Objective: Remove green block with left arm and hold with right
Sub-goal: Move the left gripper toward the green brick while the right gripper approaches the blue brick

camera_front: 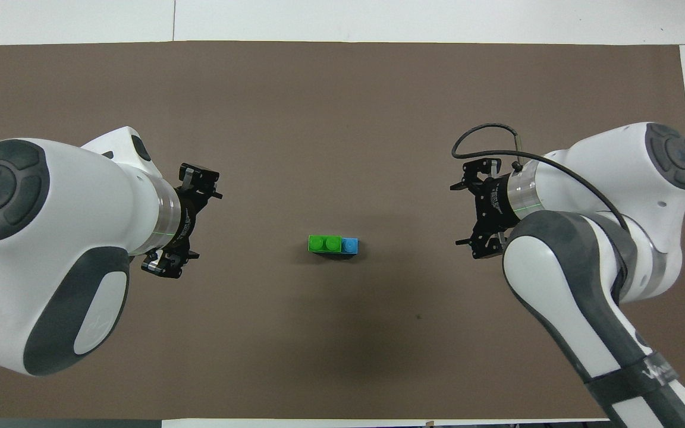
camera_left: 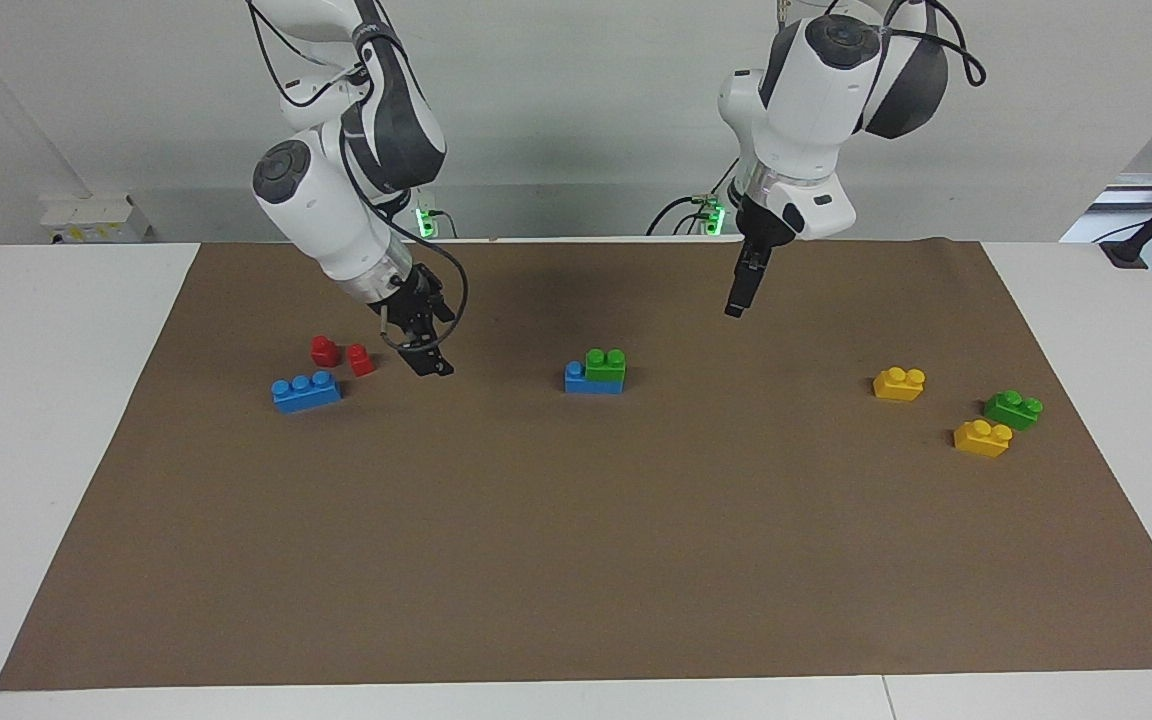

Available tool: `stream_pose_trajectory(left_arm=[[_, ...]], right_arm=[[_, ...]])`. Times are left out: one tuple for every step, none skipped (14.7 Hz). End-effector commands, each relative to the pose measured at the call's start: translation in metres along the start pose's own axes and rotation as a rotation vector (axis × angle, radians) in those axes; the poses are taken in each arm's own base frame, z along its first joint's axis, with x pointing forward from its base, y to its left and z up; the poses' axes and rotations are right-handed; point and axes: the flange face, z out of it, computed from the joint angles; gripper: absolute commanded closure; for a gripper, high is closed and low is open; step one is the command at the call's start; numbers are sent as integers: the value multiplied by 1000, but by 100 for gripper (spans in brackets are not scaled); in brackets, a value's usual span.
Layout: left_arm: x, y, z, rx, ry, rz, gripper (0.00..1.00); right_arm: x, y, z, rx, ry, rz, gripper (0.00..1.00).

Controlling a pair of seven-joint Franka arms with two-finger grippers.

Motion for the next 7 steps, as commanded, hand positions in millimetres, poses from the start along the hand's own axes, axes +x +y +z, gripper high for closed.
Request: stream_pose_trajectory(left_arm=[[-22, -10, 11, -13, -20, -105, 0], [-29, -10, 15, -9, -20, -128, 0], [-35, -9, 24, 2, -20, -158, 0], [-41, -8, 29, 6, -20, -182, 0], [-50, -6, 36, 12, -20, -198, 0], [-60, -6, 42, 11, -22, -216, 0], [-63, -5, 49, 1, -25, -245, 0]], right_arm=[[1, 4, 19, 18, -17, 31, 0], [-3, 4, 26, 14, -19, 27, 0], [-13, 9, 35, 11, -24, 14, 0], [-15, 11, 42, 18, -34, 22, 0], [-18, 15, 49, 20, -42, 25, 0], [-22, 18, 56, 24, -51, 29, 0], [-26, 23, 63, 28, -58, 29, 0]])
